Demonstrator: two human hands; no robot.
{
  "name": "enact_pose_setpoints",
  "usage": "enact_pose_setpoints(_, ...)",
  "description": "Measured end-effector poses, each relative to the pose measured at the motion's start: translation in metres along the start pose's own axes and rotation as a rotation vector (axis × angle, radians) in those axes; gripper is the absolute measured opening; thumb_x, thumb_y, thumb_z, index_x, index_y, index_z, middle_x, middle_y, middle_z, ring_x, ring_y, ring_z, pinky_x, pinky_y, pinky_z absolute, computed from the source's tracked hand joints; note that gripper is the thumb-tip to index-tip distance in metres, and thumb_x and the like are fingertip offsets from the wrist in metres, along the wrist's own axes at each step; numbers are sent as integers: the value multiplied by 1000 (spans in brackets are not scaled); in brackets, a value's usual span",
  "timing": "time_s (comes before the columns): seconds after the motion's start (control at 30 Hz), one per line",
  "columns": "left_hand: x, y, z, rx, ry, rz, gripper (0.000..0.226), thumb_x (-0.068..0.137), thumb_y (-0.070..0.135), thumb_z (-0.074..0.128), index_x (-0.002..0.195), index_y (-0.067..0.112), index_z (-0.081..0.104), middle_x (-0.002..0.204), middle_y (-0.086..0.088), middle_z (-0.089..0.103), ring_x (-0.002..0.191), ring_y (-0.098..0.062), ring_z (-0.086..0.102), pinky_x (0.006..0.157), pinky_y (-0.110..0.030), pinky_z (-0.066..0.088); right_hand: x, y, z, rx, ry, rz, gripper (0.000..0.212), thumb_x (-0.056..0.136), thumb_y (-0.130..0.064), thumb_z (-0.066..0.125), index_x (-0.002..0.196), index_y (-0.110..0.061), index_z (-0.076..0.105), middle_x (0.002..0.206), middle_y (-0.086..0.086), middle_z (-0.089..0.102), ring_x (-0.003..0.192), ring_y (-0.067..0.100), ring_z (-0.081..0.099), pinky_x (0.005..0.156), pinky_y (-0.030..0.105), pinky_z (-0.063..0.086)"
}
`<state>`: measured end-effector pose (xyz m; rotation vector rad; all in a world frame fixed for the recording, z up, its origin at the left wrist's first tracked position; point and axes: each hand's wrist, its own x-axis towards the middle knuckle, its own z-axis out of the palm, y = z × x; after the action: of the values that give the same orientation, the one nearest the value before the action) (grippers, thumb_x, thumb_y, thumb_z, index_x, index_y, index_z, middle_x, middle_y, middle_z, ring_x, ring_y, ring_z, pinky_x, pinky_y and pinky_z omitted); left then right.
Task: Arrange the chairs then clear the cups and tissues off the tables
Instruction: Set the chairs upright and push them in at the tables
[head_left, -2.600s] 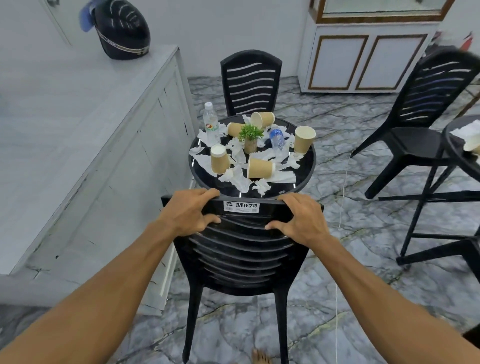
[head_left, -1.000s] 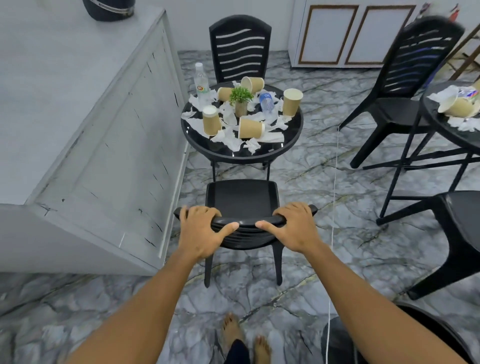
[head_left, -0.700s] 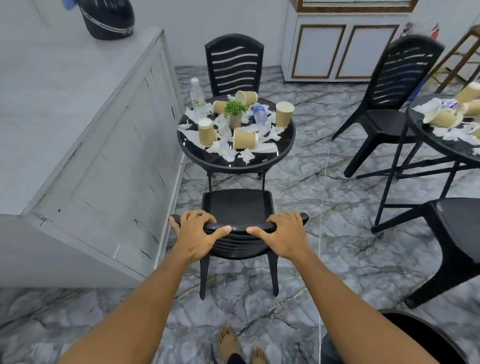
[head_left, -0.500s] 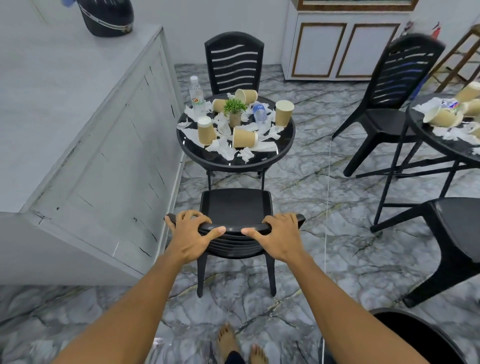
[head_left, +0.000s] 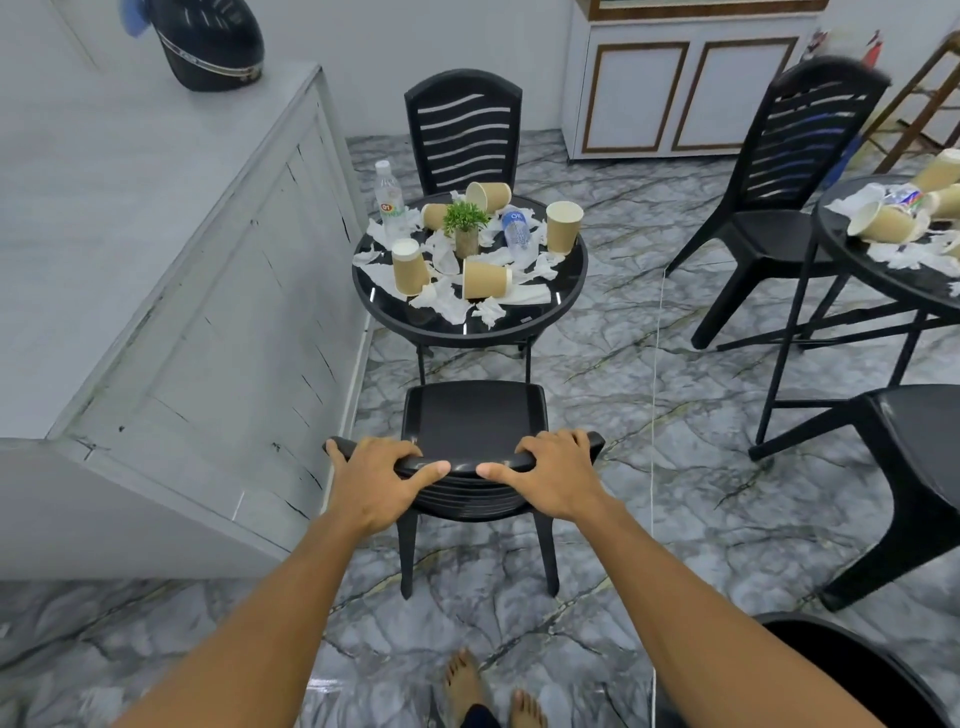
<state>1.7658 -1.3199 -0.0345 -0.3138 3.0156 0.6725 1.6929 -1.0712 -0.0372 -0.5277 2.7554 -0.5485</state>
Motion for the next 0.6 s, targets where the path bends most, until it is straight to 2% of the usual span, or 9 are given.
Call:
enact_pose_setpoints(0.07, 0, 0, -1, -3, -27, -13, 61, 77, 93, 33, 70, 39, 61, 74, 19, 61, 88, -9, 55, 107, -70, 15, -1, 0, 2, -6, 8, -8, 89, 64, -103, 23, 90, -28, 64, 89, -11, 55, 101, 17, 48, 108, 45, 25)
enact_pose_setpoints(0.17, -1, 2, -8, -25, -62, -31, 63, 74, 95, 33, 72, 40, 63, 77, 20, 62, 90, -6, 54, 108, -68, 14, -2, -1, 1, -30, 9, 0, 96, 63, -104, 19, 96, -27, 65, 95, -10, 58, 105, 17, 48, 110, 46, 24)
enact_pose_setpoints(0.27, -3, 7, -13, -47, -80, -55, 65, 72, 96, 34, 75, 39, 64, 80, 19, 62, 90, -5, 54, 111, -68, 9, -5, -1, -3, -45, -30, -8, 98, 63, -103, 18, 101, -26, 66, 100, -9, 59, 108, 18, 49, 111, 46, 23)
enact_pose_setpoints(0.33, -3, 10, -16, -43, -121, -81, 65, 71, 95, 36, 77, 37, 66, 81, 19, 63, 89, -3, 54, 113, -67, 9, -3, -3, -10, -48, -109, 1, 93, 63, -103, 20, 94, -27, 64, 93, -11, 58, 105, 17, 50, 111, 45, 23)
enact_pose_setpoints(0.4, 5, 12, -20, -33, -171, -91, 69, 66, 97, 37, 77, 36, 67, 81, 18, 64, 87, -3, 56, 112, -63, 18, 4, -7, -25, -26, -195, 17, 85, 62, -102, 28, 81, -28, 63, 80, -14, 58, 97, 15, 54, 106, 43, 26)
enact_pose_setpoints(0.43, 11, 13, -23, -36, -192, -89, 72, 64, 99, 36, 77, 36, 68, 81, 19, 65, 87, -3, 57, 110, -59, 26, 8, -8, -33, -7, -237, 18, 85, 62, -101, 33, 83, -27, 67, 82, -13, 63, 96, 14, 57, 102, 41, 29)
enact_pose_setpoints(0.53, 37, 24, -32, -86, -188, -72, 68, 70, 93, 43, 92, 34, 69, 95, 14, 69, 91, -8, 61, 96, -43, 48, 26, -6, -53, 143, -251, 47, 80, 72, -90, 47, 112, -24, 71, 111, -7, 69, 106, 15, 62, 95, 36, 47)
enact_pose_setpoints(0.6, 58, 38, -36, -100, -155, -38, 51, 80, 71, 59, 110, 31, 67, 113, 7, 68, 100, -13, 62, 92, -39, 52, 38, -4, -64, 162, -179, 41, 68, 82, -75, 55, 122, -21, 67, 122, -3, 66, 110, 16, 61, 94, 33, 49)
